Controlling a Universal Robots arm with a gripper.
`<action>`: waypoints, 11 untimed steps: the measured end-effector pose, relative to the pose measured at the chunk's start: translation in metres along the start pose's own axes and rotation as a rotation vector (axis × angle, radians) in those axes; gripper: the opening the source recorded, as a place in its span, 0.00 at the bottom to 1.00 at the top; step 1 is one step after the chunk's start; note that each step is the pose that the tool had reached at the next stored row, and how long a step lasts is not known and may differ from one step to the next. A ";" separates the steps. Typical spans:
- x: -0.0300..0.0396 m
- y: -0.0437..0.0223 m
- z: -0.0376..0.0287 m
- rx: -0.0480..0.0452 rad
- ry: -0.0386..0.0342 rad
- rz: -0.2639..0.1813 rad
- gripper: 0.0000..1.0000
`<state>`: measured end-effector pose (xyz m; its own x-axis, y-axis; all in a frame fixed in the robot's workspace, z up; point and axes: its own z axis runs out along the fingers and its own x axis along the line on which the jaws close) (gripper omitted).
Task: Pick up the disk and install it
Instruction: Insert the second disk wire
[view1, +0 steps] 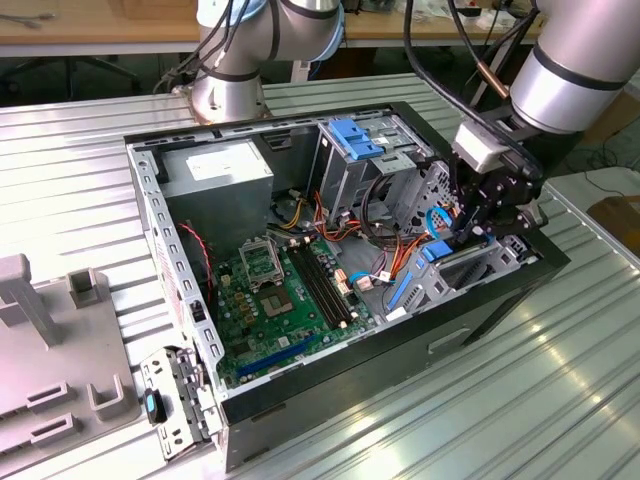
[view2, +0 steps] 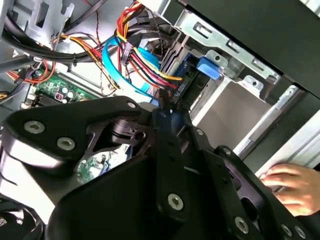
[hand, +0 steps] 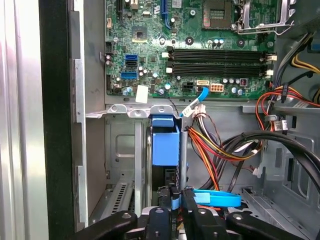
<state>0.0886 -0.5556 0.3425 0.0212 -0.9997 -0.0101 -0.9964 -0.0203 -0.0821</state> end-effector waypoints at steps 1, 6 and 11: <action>0.0000 -0.0002 -0.0027 0.0000 -0.0003 0.000 0.24; -0.0001 -0.0011 -0.0120 0.0000 -0.0006 0.000 0.22; -0.0001 -0.0011 -0.0120 0.0000 -0.0018 0.000 0.11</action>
<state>0.0886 -0.5557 0.3546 0.0213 -0.9997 -0.0119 -0.9964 -0.0202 -0.0821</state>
